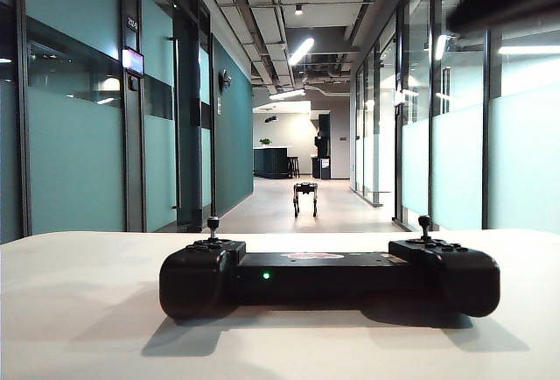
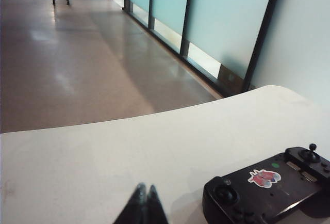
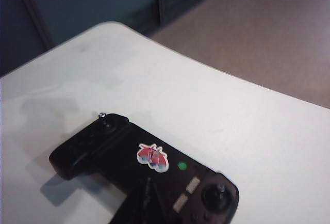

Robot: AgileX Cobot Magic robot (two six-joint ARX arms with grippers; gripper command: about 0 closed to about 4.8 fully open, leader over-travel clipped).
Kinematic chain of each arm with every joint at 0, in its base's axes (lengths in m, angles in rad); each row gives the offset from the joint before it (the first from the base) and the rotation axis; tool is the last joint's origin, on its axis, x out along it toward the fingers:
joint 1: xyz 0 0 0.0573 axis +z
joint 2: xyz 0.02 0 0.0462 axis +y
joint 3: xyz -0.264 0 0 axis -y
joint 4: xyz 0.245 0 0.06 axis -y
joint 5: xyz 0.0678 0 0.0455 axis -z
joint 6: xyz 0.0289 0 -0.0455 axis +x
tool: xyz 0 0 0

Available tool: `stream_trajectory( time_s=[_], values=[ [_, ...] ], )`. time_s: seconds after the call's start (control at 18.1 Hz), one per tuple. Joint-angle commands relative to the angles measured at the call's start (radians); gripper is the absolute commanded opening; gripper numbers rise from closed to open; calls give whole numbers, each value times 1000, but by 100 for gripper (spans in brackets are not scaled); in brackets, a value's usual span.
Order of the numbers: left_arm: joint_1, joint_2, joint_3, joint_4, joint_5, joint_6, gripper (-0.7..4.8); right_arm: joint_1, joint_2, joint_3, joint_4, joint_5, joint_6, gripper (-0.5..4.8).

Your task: Push the left joystick on the remote control sitting on the white table forward to make the robot dog walk in a straight line until it approaches the door.

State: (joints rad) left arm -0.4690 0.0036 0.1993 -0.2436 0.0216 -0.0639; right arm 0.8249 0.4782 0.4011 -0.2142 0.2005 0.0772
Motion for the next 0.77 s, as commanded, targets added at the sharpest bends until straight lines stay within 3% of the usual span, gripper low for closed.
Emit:
stream_trajectory(
  time_s=[0.06, 0.39, 0.77],
  values=[
    [0, 0, 2, 13, -3, 5, -5, 0, -148, -95, 19, -4, -5, -1],
    [0, 0, 2, -13, -2, 4, -5, 0, -373, -211, 6, 11, -5, -1],
    [0, 0, -11, 3, -21, 4, -5, 0, -421, -212, 9, 9, -4, 0]
  ],
)
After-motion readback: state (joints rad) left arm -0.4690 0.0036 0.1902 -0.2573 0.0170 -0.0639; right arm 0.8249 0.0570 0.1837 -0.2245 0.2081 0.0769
